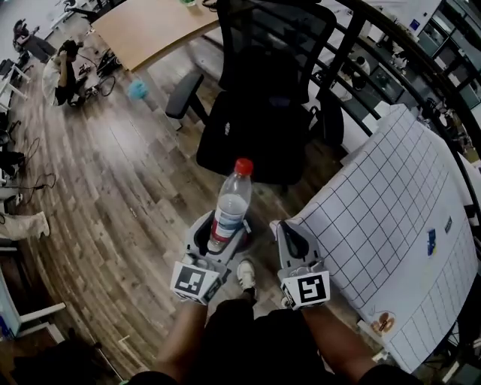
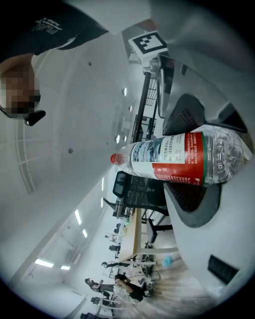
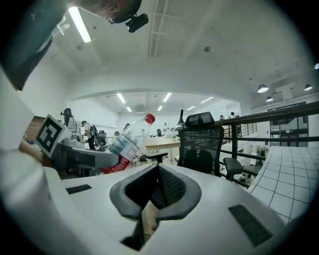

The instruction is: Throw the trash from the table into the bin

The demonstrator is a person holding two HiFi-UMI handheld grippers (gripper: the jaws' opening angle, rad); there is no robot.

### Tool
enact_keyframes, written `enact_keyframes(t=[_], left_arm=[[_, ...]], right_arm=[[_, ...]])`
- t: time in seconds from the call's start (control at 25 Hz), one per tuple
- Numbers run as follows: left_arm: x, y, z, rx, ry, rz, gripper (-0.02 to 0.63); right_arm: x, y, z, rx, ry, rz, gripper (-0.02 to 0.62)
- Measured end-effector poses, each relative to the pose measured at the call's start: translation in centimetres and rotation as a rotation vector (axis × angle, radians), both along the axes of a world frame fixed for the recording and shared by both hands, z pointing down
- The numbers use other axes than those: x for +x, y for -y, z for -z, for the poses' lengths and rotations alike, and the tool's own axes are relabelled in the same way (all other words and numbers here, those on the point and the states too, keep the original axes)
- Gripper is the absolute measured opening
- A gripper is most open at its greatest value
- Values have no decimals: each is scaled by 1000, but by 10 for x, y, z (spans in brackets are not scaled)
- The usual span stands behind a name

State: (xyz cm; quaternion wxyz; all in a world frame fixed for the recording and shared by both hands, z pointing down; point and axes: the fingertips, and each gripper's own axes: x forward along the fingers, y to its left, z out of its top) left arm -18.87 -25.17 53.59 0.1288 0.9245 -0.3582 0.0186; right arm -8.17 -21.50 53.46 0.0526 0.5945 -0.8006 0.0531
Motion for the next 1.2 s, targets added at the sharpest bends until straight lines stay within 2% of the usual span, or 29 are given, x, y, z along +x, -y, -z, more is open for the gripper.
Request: enact_keyframes(t=[0.28,0.6,0.88,1.2], left_arm=[[-35,-4,-83,-86,94,48,305],[-64,-25,-164,-194,196,66,305],[-87,-54,-230,-344,249,82,304],[-87,-75,-292,-467,298,72,307]], right_arm=[[-31,8,-49,-90,-4,69,23],[-58,16,-90,-144,30,90,23],[-64,9,-121,-188,24,101,23],[-56,1,-142,-218,26,80,23]])
